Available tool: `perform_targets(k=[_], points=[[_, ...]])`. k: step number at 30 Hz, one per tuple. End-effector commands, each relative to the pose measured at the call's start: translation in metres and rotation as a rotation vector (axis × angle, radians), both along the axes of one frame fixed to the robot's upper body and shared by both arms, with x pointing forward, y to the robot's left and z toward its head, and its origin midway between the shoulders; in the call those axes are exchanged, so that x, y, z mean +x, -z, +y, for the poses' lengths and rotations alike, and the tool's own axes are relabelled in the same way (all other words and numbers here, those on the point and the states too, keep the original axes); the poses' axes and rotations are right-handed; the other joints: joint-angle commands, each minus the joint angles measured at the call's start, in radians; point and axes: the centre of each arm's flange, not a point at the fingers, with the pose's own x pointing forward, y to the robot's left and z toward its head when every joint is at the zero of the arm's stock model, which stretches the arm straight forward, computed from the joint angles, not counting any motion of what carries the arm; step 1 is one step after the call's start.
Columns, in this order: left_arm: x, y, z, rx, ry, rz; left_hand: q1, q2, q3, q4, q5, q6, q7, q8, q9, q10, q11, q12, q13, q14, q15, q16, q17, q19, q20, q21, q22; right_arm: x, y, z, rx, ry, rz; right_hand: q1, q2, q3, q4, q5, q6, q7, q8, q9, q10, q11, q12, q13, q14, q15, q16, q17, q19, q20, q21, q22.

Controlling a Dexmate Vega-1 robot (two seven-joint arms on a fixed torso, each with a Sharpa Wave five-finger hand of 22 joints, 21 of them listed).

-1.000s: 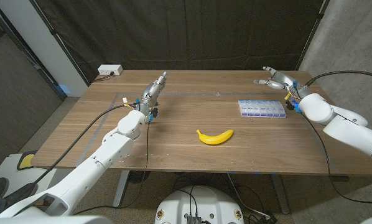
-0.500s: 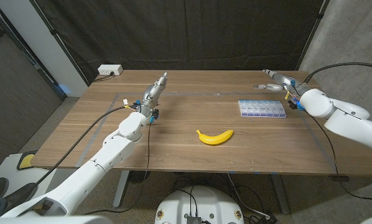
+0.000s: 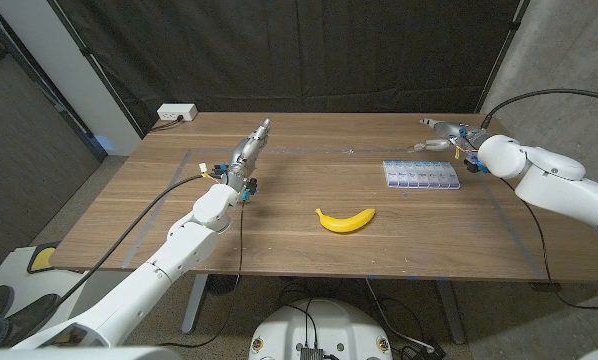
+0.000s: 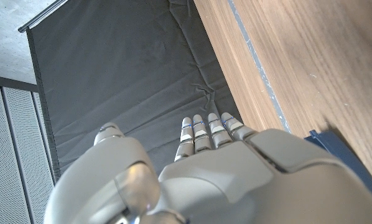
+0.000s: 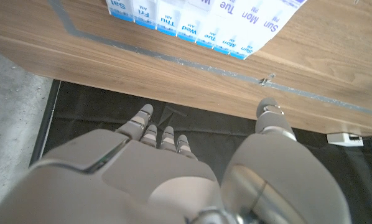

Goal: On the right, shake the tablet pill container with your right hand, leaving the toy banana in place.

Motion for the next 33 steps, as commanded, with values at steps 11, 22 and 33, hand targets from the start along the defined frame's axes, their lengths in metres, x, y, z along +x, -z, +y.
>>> perform_targets(k=[11,22,33], points=[[-0.004,0.008,0.001,-0.02,0.004,0.018,-0.002,0.002,-0.004,0.001,-0.007,0.004,-0.004,-0.006,0.005,0.008,-0.004,-0.005,0.004,0.006,0.001,-0.003,0.004,-0.004,-0.001,-0.008,0.003,0.01,-0.002,0.018,-0.223,0.109,0.224,0.046,0.009,0.014,-0.001,0.019,-0.049,0.02,0.001,0.003,-0.024,0.003,0.004,-0.001,-0.023,0.001,0.009,0.003,0.0,0.013,0.006,0.001],[-0.003,0.011,-0.002,-0.013,0.014,0.032,0.0,0.006,-0.004,0.002,-0.01,0.007,-0.002,-0.008,0.006,0.011,-0.001,-0.007,0.004,0.013,0.005,-0.002,0.004,-0.003,-0.001,-0.008,0.003,0.015,-0.005,0.033,-0.33,0.114,0.322,0.079,0.003,0.016,-0.004,0.037,-0.072,0.027,0.003,0.003,-0.051,0.009,-0.001,-0.001,-0.038,0.014,0.008,0.003,-0.011,0.031,0.003,0.001],[-0.006,0.018,-0.001,-0.026,0.01,0.044,0.002,0.009,-0.004,0.002,-0.012,0.009,-0.003,-0.01,0.006,0.012,-0.002,-0.009,0.004,0.016,0.006,-0.002,0.004,-0.004,0.002,-0.009,0.003,0.022,-0.005,0.037,-0.427,0.144,0.375,0.105,-0.001,0.015,-0.003,0.052,-0.096,0.04,0.004,0.004,-0.074,0.026,0.0,-0.001,-0.045,0.029,0.011,0.003,-0.011,0.038,0.007,0.001]])
